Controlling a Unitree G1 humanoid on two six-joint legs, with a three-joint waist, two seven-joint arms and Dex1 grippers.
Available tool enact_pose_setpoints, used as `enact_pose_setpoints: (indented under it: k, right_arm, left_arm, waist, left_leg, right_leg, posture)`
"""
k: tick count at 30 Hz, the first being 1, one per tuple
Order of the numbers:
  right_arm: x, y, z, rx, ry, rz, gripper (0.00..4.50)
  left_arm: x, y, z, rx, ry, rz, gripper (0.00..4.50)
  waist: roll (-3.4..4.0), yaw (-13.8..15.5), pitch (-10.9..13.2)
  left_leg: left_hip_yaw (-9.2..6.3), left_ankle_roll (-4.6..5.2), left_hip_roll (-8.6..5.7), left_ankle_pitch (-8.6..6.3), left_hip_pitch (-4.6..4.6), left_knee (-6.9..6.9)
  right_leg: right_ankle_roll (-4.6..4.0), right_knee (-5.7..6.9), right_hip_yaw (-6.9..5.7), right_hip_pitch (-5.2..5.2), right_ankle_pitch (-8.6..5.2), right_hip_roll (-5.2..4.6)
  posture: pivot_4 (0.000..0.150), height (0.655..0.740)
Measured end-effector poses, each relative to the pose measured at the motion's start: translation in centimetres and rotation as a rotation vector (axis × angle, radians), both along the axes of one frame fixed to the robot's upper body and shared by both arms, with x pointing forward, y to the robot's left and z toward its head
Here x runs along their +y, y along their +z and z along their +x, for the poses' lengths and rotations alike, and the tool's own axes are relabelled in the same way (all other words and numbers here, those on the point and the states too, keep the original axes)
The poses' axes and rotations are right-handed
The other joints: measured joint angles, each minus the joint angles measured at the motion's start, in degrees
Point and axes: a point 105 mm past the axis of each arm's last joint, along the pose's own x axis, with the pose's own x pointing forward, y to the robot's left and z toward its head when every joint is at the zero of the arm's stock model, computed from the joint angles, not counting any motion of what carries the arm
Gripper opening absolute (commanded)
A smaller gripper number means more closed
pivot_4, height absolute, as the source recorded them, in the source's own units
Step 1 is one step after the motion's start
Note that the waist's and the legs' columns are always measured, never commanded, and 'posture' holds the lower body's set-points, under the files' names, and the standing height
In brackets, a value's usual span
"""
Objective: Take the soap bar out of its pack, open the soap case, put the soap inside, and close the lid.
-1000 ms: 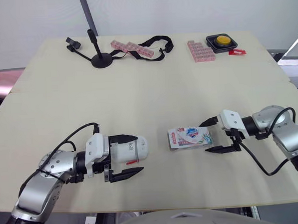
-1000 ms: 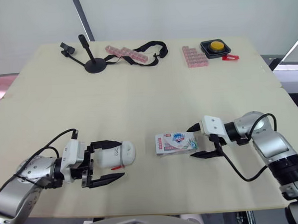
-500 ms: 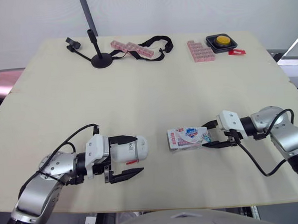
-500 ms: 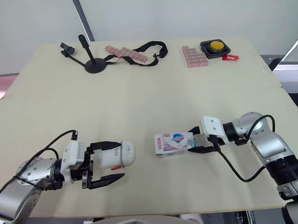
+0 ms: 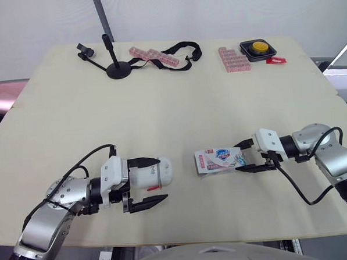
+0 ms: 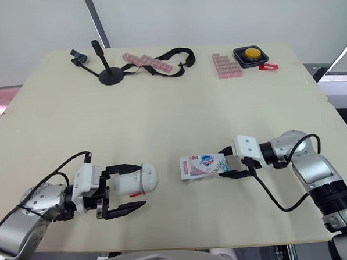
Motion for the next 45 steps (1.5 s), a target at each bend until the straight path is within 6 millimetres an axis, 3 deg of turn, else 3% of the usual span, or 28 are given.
enact_pose_setpoints:
  k: [9, 13, 28, 32, 38, 45]
  right_arm:
    - [0.0, -0.1, 0.0, -0.001, -0.01, 0.002, 2.99]
    - [-0.1, 0.0, 0.1, -0.007, -0.015, 0.005, 1.83]
    - [-0.2, 0.2, -0.1, -0.012, -0.03, 0.019, 1.83]
    - [-0.4, 1.4, 0.0, -0.03, -0.033, 0.008, 1.83]
    - [0.3, 3.9, -0.3, -0.072, -0.006, 0.0, 1.83]
    - [0.1, 4.3, -0.5, -0.08, -0.011, -0.006, 1.83]
  left_arm:
    - [0.0, 0.0, 0.0, -0.012, 0.0, 0.004, 4.5]
    - [-0.1, 0.0, 0.0, -0.015, 0.0, 0.001, 4.5]
    - [0.0, 0.0, -0.2, -0.022, -0.006, -0.003, 4.5]
    - [0.2, -0.3, -0.1, -0.014, -0.002, 0.007, 4.5]
    - [1.3, -0.7, 0.1, -0.014, -0.004, 0.037, 4.5]
    - [4.1, -0.3, 0.6, -0.041, 0.029, 0.076, 4.5]
  waist:
    - [0.0, -0.01, 0.0]
    - [0.0, 0.0, 0.0]
    - [0.01, 0.05, -0.01]
    - [0.02, 0.04, -0.02]
    - [0.02, 0.21, -0.02]
    - [0.02, 0.11, -0.02]
  left_leg:
    - [0.0, 0.0, 0.0, 0.0, 0.0, 0.01]
    - [0.0, 0.0, 0.0, 0.0, 0.0, 0.01]
    - [0.0, 0.0, 0.0, 0.0, 0.0, 0.03]
    - [0.0, 0.0, 0.0, 0.0, 0.02, 0.03]
    - [-0.01, 0.0, 0.02, 0.0, 0.09, 0.04]
    - [0.0, 0.0, 0.02, 0.0, 0.1, 0.05]
  right_leg:
    - [0.0, 0.01, 0.0, 0.0, 0.0, 0.0]
    - [0.0, 0.02, 0.0, 0.0, 0.0, 0.0]
    - [0.0, 0.03, 0.0, 0.0, 0.0, 0.0]
    - [0.0, 0.02, 0.0, 0.0, 0.0, 0.0]
    - [0.0, 0.03, 0.0, -0.02, 0.0, 0.02]
    - [0.0, 0.03, 0.01, -0.08, 0.0, 0.02]
  posture:
    - [0.15, 0.74]
    - [0.15, 0.74]
    - [0.15, 0.74]
    - [0.15, 0.74]
    - [0.15, 0.74]
    - [0.15, 0.74]
